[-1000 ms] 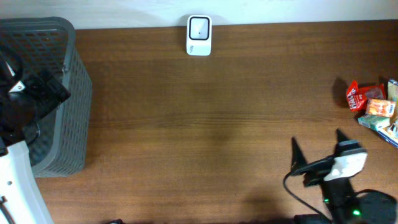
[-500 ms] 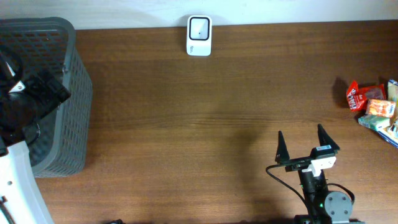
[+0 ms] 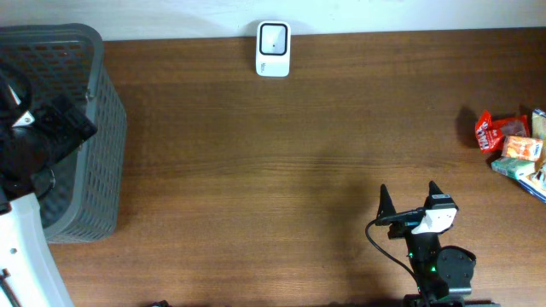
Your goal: Scan the item barcode
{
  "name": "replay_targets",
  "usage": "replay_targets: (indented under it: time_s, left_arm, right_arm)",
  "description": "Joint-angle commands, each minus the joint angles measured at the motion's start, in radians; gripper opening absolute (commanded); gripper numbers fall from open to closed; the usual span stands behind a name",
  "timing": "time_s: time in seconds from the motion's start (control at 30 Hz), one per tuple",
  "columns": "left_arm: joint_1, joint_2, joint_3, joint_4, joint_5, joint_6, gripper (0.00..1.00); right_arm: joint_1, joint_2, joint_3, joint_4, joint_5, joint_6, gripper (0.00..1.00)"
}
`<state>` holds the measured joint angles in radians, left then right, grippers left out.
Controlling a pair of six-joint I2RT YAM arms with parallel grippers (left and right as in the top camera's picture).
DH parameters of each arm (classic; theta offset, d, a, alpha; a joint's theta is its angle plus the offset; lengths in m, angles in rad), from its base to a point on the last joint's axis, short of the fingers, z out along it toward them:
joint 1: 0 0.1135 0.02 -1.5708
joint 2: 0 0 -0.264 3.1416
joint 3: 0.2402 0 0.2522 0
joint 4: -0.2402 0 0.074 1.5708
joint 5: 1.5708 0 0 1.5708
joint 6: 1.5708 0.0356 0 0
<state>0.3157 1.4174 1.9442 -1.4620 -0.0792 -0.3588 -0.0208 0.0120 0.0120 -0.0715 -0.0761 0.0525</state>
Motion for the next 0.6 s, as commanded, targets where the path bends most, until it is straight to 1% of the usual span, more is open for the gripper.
replay_targets:
  time_s: [0.0, 0.33, 0.4, 0.43, 0.47, 0.5, 0.57]
  left_arm:
    - [0.003, -0.002, 0.007, 0.002, -0.008, 0.012, 0.99]
    - [0.003, -0.001, 0.007, 0.006, -0.008, 0.012, 0.99]
    - [0.003, -0.003, 0.007, -0.047, -0.018, 0.016, 0.99]
    - [0.003, -0.028, 0.006, -0.045, 0.033, 0.016, 0.99]
    - [0.003, -0.056, 0.005, -0.027, 0.079, 0.016, 0.99]
    - [-0.006, -0.138, -0.017, 0.082, 0.179, 0.016, 0.99]
    - [-0.067, -0.286, -0.134, 0.256, 0.221, 0.029, 0.99]
  right_arm:
    - [-0.006, -0.009, -0.006, -0.004, 0.009, 0.008, 0.98]
    - [-0.006, -0.009, -0.006, -0.004, 0.009, 0.008, 0.99]
    - [-0.006, -0.009, -0.006, -0.004, 0.009, 0.008, 0.99]
    - [-0.006, -0.009, -0.006, -0.004, 0.009, 0.008, 0.99]
    - [-0.006, -0.009, -0.006, -0.004, 0.009, 0.008, 0.99]
    - [-0.006, -0.009, -0.006, -0.004, 0.009, 0.008, 0.99]
    - [-0.006, -0.009, -0.006, -0.003, 0.009, 0.008, 0.99]
